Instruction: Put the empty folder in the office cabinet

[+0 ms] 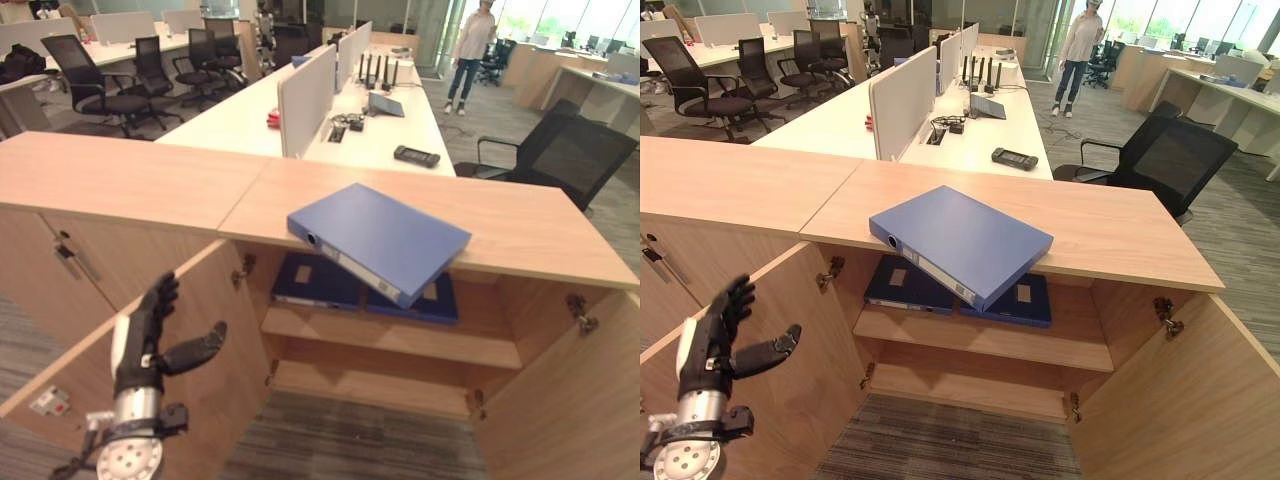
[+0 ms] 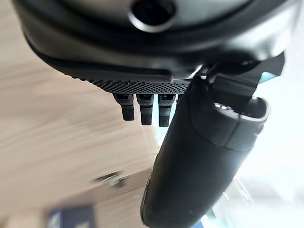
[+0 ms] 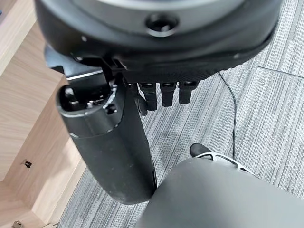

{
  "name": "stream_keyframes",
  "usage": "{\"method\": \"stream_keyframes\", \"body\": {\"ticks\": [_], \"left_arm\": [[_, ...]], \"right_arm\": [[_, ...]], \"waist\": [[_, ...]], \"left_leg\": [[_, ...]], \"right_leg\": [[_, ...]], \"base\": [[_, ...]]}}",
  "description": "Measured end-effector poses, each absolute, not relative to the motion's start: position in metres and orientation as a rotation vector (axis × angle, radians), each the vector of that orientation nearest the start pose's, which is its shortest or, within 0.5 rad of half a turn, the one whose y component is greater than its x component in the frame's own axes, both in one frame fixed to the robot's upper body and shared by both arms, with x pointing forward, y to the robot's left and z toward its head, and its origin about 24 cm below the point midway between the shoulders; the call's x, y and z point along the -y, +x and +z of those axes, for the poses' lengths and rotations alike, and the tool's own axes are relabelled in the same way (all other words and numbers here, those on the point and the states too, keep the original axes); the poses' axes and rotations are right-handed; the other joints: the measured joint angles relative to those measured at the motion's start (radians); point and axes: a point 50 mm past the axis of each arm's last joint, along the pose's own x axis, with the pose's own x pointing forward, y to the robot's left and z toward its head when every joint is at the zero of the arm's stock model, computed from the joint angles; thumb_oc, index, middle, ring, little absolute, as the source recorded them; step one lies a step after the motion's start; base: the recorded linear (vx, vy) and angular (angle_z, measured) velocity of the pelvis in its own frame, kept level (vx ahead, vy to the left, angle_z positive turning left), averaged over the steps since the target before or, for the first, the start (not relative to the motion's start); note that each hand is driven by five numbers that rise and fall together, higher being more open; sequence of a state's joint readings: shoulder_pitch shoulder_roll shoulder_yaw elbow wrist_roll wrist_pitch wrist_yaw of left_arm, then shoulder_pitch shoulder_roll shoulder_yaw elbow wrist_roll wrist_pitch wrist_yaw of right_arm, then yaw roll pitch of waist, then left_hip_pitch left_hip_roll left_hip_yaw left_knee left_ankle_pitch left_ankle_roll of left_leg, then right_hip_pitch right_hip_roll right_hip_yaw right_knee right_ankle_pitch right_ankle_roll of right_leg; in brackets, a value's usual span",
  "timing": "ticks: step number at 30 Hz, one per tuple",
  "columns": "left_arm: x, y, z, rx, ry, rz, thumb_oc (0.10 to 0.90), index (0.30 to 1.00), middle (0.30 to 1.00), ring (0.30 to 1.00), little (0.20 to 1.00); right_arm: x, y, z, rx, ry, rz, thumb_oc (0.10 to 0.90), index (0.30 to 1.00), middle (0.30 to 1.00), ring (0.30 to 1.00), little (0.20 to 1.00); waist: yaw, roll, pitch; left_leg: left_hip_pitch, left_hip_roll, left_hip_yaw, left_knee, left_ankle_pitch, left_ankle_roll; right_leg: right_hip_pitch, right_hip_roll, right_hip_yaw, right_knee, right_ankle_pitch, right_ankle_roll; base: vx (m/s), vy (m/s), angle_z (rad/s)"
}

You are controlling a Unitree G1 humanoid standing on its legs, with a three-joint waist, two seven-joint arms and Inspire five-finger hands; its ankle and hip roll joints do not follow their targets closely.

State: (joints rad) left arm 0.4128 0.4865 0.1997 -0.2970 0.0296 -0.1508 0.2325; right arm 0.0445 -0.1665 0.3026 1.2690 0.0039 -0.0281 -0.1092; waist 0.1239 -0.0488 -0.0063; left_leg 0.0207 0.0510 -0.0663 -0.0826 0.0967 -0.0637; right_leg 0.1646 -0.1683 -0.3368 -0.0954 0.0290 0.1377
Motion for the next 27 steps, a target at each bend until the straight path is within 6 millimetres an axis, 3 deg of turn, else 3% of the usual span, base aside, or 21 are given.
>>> {"method": "stream_keyframes", "body": {"ticks": [2,6,14,19,27], "left_arm": [[-0.271,0.176,0.106,0.231,0.766,0.265,0.800,0.900,0.900,0.900,0.900],[-0.265,0.184,0.124,0.344,0.953,0.216,0.800,0.900,0.900,0.900,0.900],[-0.220,0.199,0.175,0.754,1.271,-0.011,0.800,0.900,0.900,0.900,0.900],[-0.196,0.200,0.179,0.873,1.322,-0.198,0.800,0.900,0.900,0.900,0.900],[-0.184,0.205,0.177,0.897,1.361,-0.290,0.800,0.900,0.900,0.900,0.900]], "right_arm": [[0.200,0.064,-0.173,-1.273,-0.394,0.063,0.800,0.900,0.900,0.900,0.900],[0.198,0.063,-0.173,-1.271,-0.405,0.082,0.800,0.900,0.900,0.900,0.900],[0.195,0.063,-0.173,-1.262,-0.434,0.121,0.800,0.900,0.900,0.900,0.900],[0.198,0.064,-0.173,-1.258,-0.440,0.120,0.800,0.900,0.900,0.900,0.900],[0.199,0.063,-0.173,-1.262,-0.448,0.130,0.800,0.900,0.900,0.900,0.900]], "waist": [[-0.002,0.001,0.000],[-0.008,0.000,-0.002],[-0.034,-0.005,-0.032],[-0.066,0.009,-0.059],[-0.067,0.015,-0.072]], "left_leg": [[0.000,0.000,0.000,0.000,0.000,0.000],[0.001,0.000,0.004,0.000,0.001,0.000],[0.014,0.000,0.025,0.003,0.004,-0.005],[0.017,0.002,0.038,-0.001,0.001,-0.008],[0.017,0.002,0.042,-0.001,0.001,-0.006]], "right_leg": [[-0.001,0.000,0.003,0.000,0.001,-0.002],[-0.003,0.000,0.009,0.000,0.006,0.004],[-0.004,-0.002,0.032,0.000,0.011,0.002],[-0.009,-0.003,0.048,0.000,0.015,0.004],[-0.014,-0.002,0.056,0.000,0.021,0.003]], "base": [[0.01,-0.003,-0.02],[0.01,-0.002,-0.04],[0.01,-0.001,-0.08],[0.01,-0.001,-0.07],[0.00,0.001,-0.02]]}}
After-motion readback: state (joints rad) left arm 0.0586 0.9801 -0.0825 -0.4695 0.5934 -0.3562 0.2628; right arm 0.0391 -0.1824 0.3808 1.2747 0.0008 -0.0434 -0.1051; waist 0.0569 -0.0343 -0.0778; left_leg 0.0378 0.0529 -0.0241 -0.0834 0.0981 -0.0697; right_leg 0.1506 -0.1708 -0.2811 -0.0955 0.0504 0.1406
